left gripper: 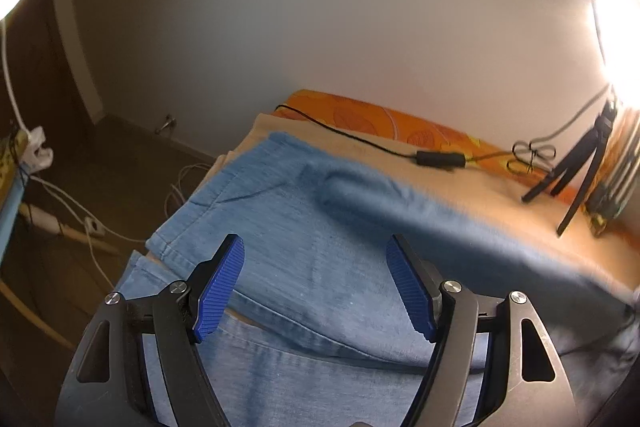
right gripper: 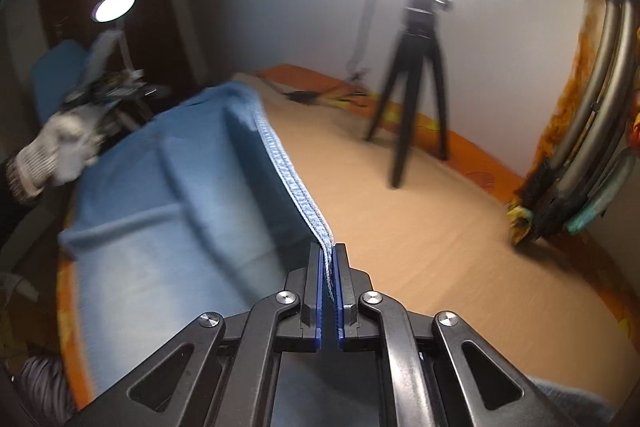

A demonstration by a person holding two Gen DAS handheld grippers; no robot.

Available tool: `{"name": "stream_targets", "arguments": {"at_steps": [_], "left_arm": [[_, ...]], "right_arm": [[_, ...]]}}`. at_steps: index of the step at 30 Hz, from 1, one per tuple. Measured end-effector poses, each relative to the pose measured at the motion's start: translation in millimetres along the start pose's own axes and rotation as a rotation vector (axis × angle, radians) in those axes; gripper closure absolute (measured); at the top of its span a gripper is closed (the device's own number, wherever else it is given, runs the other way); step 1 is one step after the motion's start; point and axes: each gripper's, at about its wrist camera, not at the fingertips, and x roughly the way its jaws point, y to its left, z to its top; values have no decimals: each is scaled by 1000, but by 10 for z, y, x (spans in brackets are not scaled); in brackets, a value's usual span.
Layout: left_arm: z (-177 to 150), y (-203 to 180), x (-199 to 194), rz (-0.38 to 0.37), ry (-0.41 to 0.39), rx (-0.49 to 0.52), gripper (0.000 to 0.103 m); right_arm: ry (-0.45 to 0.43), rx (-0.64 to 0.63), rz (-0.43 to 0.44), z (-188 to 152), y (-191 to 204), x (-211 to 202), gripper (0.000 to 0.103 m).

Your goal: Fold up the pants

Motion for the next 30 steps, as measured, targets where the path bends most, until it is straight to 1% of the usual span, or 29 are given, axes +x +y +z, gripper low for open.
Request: {"name": "stream_targets", "arguments": {"at_steps": [3, 6, 8, 11, 13, 14, 17, 19, 20, 23, 26, 27, 28, 30], "left_arm": [[49, -1, 26, -23, 21, -26, 29], [52, -120, 136, -39, 72, -11, 29], [36, -207, 218, -42, 99, 0, 26], [-3, -326, 382, -19, 149, -5, 26], [-46, -422, 484, -20, 185, -6, 26], [-76, -491, 533, -20, 202, 6, 26], [-115, -723, 701, 15, 245, 75, 26], [-131, -831, 826, 28, 273, 88, 26], [-132, -856, 873, 35, 281, 90, 26], [-153, -920, 1031, 114, 302, 117, 26], [-176, -887, 1141, 148, 313, 107, 24], [-183, -866, 1142, 145, 296, 94, 24], [-191, -842, 1145, 132, 283, 80, 26], [-209, -798, 1141, 94, 251, 60, 36]], "right_arm": [[12, -51, 51, -193, 350, -104, 101], [46, -88, 93, -415, 601, -129, 101], [71, -107, 125, -584, 744, -124, 101], [90, -109, 153, -716, 847, -143, 101], [95, -116, 152, -757, 869, -152, 101], [97, -118, 152, -755, 890, -148, 101], [107, -116, 154, -783, 895, -131, 101], [111, -144, 145, -819, 929, -128, 101], [113, -152, 143, -796, 949, -72, 101], [118, -152, 148, -793, 960, -19, 101], [112, -156, 146, -798, 956, -27, 101], [108, -152, 147, -795, 945, -37, 101], [105, -148, 146, -790, 937, -38, 101], [103, -146, 143, -788, 933, -38, 101]]}}
